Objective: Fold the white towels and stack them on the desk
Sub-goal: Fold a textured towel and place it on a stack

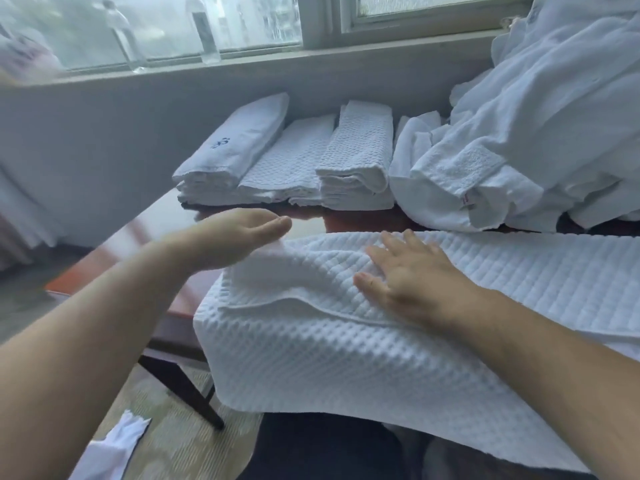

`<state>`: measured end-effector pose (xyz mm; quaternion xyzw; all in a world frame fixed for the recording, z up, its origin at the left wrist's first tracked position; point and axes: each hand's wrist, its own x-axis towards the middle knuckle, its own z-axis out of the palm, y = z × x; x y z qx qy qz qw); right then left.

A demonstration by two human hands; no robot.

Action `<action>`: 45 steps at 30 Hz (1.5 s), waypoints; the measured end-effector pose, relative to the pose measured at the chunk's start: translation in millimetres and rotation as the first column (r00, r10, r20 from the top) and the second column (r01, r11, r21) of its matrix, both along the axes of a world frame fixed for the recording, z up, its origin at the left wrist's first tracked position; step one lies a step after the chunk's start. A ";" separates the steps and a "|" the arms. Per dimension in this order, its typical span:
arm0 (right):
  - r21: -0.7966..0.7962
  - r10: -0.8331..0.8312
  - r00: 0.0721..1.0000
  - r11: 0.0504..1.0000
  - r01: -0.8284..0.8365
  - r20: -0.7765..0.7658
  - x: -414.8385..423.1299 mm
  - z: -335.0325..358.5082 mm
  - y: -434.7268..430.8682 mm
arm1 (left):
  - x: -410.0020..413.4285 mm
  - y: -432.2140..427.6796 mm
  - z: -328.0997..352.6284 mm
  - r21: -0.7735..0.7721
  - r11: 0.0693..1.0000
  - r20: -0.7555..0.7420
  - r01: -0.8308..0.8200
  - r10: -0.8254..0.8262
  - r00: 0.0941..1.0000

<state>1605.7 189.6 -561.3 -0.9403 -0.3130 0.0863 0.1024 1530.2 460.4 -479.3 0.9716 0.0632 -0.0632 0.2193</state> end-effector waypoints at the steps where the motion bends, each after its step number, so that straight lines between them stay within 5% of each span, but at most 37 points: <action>1: 0.035 0.012 1.000 0.999 -0.011 -0.018 -1.5 1.8 6.4 | 6.2 4.2 -4.0 0.101 0.986 0.104 -0.130 0.120 0.987; 3: 0.079 0.080 0.996 0.994 -0.078 -0.028 -4.9 2.5 17.1 | 16.8 8.0 -12.6 0.206 0.911 0.125 -0.357 0.337 0.933; 5: 0.045 0.150 0.989 0.988 -0.150 0.007 -5.2 -0.5 20.7 | 21.1 7.8 -18.5 0.154 0.881 -0.033 -0.448 0.458 0.889; 10: 0.019 0.247 0.960 0.968 -0.252 0.129 -6.7 -4.5 14.3 | 25.8 11.8 -24.7 0.073 0.887 -0.033 -0.455 0.458 0.888; 12: 0.106 0.290 0.942 0.945 -0.309 0.167 -9.1 -3.6 11.4 | 25.9 12.1 -30.4 -0.193 0.876 0.073 -0.442 0.463 0.884; 14: 0.186 0.303 0.938 0.925 -0.332 0.167 -10.0 -3.6 7.5 | 19.7 14.5 -33.6 -0.648 0.682 0.181 -0.338 0.569 0.802; 17: 0.103 0.314 0.942 0.940 -0.326 0.114 -8.1 -2.9 6.8 | 10.7 21.3 -37.9 -0.847 0.485 0.144 -0.219 0.606 0.782; 20: 0.010 0.332 0.939 0.943 -0.334 0.090 -8.8 -1.3 8.7 | 3.6 25.6 -42.9 -0.844 0.440 -0.064 -0.308 0.487 0.871; 22: 0.071 0.336 0.933 0.935 -0.347 0.131 -12.6 2.9 9.6 | -3.2 30.3 -43.5 -0.796 0.508 -0.133 -0.330 0.384 0.914; 24: 0.177 0.342 0.905 0.903 -0.391 0.255 -16.6 6.2 9.2 | -6.4 32.9 -44.4 -0.697 0.649 -0.098 -0.305 0.335 0.937; 27: 0.145 0.444 0.767 0.815 -0.560 0.463 -20.9 11.2 12.7 | -6.3 29.0 -48.4 -0.621 0.741 -0.018 -0.256 0.313 0.950; 32: 0.027 0.505 0.604 0.753 -0.657 0.617 -29.7 11.3 21.1 | -2.3 38.5 -60.6 -0.692 0.681 -0.020 -0.239 0.314 0.949; 35: 0.021 0.485 0.633 0.784 -0.621 0.603 -31.6 10.9 23.2 | 3.9 41.0 -63.7 -0.620 0.754 0.090 -0.218 0.345 0.934; 39: 0.038 0.475 0.713 0.819 -0.573 0.516 -34.2 14.8 25.2 | 13.6 40.5 -62.9 -0.224 0.931 0.305 -0.288 0.347 0.887; 45: 0.325 0.324 0.935 0.877 -0.354 0.144 -28.9 15.4 12.1 | 9.5 29.1 -64.8 0.063 0.906 0.303 -0.418 0.382 0.873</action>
